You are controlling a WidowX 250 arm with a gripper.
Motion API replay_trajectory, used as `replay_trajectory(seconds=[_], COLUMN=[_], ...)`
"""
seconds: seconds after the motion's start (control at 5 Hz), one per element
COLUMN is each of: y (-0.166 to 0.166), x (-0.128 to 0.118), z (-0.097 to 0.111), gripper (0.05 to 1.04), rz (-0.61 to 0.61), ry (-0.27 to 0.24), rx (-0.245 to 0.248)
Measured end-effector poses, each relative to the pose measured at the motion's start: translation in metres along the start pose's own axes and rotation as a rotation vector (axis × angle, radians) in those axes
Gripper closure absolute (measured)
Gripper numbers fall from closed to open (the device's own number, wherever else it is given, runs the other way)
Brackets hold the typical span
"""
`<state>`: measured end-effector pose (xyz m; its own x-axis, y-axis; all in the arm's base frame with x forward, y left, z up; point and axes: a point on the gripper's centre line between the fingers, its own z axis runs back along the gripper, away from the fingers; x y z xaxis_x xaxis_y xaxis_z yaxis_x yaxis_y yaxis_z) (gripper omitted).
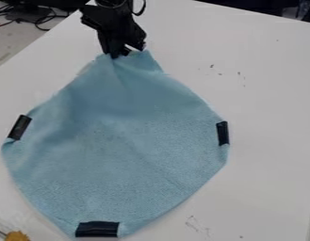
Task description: Fold the cloth from the top to the bottom
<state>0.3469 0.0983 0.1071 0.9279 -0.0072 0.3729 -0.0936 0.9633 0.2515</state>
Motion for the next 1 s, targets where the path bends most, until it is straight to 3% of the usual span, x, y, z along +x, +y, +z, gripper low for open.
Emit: replay_trajectory(seconds=[0.4, 0.6, 1.0], y=[-0.037, -0.053, -0.076], x=[-0.059, -0.088, -0.144], z=[0.053, 0.061, 0.041], gripper=[1.015, 1.015, 1.015], rz=[0.109, 0.151, 0.211], ry=[0.060, 0.106, 0.217], rx=[-0.075, -0.084, -0.143])
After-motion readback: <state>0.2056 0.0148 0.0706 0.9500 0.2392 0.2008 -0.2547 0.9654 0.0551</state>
